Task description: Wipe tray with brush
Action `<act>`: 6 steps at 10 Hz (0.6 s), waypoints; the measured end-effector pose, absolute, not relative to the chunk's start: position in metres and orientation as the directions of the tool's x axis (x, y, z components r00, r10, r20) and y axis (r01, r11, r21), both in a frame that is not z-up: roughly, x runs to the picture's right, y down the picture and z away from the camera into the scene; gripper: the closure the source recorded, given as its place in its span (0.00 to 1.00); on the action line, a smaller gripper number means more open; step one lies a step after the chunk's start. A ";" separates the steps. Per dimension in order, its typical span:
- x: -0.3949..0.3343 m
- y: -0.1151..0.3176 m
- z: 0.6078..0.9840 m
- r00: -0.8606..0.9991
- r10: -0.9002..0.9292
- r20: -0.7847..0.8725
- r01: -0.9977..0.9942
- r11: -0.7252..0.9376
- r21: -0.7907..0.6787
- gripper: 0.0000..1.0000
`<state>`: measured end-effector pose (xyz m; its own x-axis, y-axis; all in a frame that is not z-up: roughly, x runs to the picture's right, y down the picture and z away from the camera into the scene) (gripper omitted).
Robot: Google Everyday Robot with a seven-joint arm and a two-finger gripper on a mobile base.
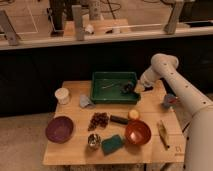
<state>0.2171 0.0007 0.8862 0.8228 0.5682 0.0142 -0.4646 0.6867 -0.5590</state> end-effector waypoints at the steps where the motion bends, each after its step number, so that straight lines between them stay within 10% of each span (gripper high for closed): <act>1: 0.212 -0.007 0.894 0.819 0.573 0.019 -0.469 0.689 -0.552 0.95; 6: 0.174 -0.028 0.917 0.796 0.599 0.080 -0.465 0.692 -0.552 0.95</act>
<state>0.1740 -0.0276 0.9169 0.7965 0.5994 0.0801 -0.4653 0.6920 -0.5519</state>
